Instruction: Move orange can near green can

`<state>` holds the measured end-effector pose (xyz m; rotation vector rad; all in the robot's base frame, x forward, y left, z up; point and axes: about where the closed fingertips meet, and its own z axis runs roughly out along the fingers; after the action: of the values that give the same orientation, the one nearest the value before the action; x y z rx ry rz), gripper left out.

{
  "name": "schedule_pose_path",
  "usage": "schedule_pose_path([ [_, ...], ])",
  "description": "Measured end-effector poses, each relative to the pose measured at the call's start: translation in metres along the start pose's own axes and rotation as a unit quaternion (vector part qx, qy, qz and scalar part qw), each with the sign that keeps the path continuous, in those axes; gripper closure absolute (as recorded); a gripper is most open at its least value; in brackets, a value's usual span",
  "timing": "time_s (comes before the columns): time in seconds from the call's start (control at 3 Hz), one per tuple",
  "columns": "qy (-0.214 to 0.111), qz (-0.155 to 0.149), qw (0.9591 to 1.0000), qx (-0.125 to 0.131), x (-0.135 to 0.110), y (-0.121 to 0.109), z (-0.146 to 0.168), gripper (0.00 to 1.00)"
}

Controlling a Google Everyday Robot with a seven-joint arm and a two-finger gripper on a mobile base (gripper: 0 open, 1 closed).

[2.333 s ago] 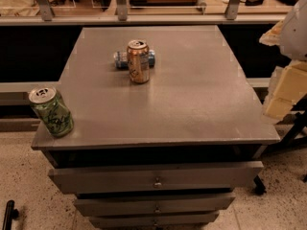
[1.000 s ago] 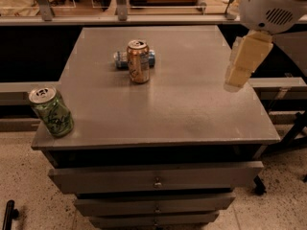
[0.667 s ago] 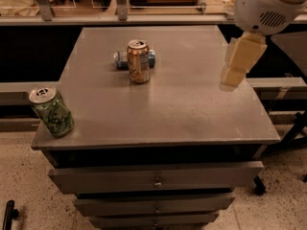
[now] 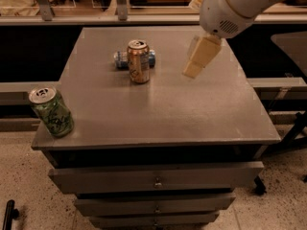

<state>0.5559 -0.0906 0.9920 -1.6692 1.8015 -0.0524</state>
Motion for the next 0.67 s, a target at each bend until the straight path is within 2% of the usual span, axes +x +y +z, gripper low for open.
schedule_pose_path([
  [0.33,-0.063,0.004,0.998,0.006,-0.037,-0.018,0.036,0.0],
  [0.67,-0.054,0.001,0.9985,0.001,-0.068,-0.02,0.061,0.0],
])
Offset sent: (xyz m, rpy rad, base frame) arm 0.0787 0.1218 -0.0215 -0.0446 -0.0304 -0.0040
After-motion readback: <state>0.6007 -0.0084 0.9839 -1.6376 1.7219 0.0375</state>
